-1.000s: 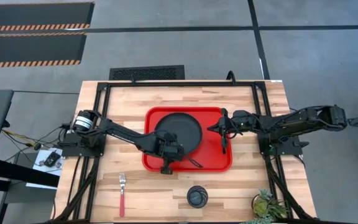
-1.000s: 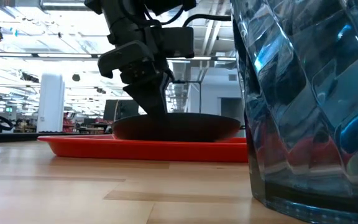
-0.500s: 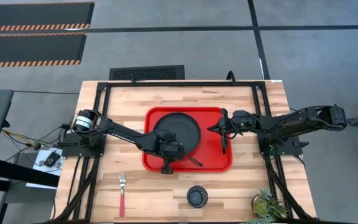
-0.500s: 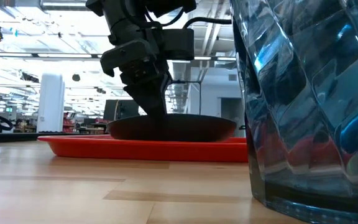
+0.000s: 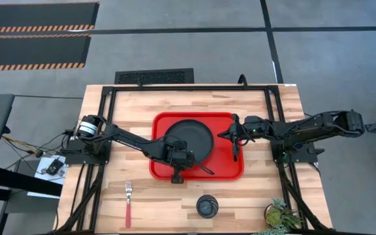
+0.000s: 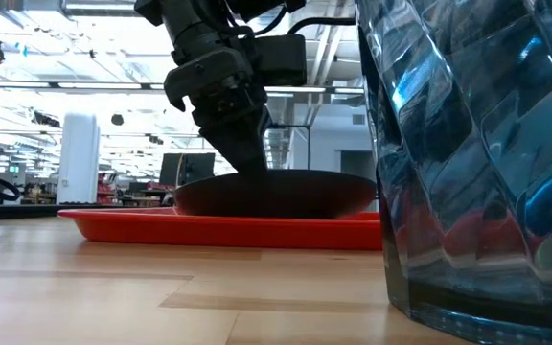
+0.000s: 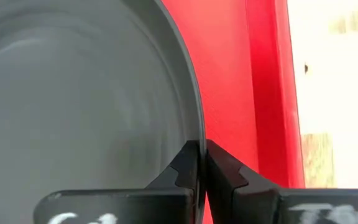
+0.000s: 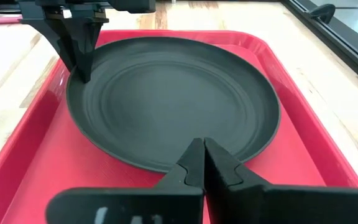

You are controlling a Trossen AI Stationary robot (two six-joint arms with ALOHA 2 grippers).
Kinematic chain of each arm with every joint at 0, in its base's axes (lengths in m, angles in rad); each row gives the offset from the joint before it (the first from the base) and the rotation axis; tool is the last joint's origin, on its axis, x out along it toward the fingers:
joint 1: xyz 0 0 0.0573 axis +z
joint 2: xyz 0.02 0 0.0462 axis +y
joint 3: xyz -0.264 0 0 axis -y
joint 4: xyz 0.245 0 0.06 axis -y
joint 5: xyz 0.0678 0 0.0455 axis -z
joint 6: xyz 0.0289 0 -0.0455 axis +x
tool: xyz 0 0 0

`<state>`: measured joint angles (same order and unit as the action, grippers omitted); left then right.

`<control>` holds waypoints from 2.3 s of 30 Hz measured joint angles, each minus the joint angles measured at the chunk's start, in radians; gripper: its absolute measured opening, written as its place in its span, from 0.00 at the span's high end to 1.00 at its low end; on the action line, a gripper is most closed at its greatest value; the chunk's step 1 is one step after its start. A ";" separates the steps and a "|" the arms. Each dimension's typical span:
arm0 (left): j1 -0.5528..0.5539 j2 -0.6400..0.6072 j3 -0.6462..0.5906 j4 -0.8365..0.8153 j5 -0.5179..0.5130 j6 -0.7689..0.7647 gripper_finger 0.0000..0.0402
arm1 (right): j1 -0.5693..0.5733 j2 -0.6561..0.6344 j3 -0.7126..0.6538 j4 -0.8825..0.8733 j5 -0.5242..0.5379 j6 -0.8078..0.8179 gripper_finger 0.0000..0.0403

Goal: Pick and place plate/cup/fork/spoon on tray
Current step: Put the black plate in the center of the red serving tray

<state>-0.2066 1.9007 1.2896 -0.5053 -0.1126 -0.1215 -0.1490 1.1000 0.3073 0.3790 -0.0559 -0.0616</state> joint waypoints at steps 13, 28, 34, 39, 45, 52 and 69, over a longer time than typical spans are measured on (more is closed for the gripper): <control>0.018 0.000 0.000 0.014 -0.001 0.000 1.00 | 0.000 0.000 0.000 0.000 0.000 0.000 0.96; 0.021 0.000 -0.001 0.026 0.031 -0.019 0.96 | 0.000 0.000 0.000 0.000 0.000 0.000 0.97; 0.029 0.008 -0.001 0.036 0.030 -0.023 0.97 | 0.000 0.000 0.000 0.000 0.000 0.000 0.97; 0.039 0.042 0.001 0.049 0.061 -0.040 0.97 | 0.000 0.000 0.000 -0.002 0.000 0.000 0.97; 0.037 0.049 0.000 0.047 0.056 -0.063 0.95 | 0.006 0.000 0.000 -0.001 0.000 0.000 0.97; 0.037 0.050 0.008 0.028 0.053 -0.071 0.87 | 0.005 0.000 0.000 -0.002 0.000 -0.003 0.96; 0.039 0.026 0.031 0.015 0.020 -0.066 0.79 | 0.005 0.000 0.000 -0.003 0.000 -0.002 0.95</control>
<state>-0.1680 1.9270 1.3204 -0.4900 -0.0921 -0.1876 -0.1440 1.1004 0.3073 0.3763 -0.0555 -0.0631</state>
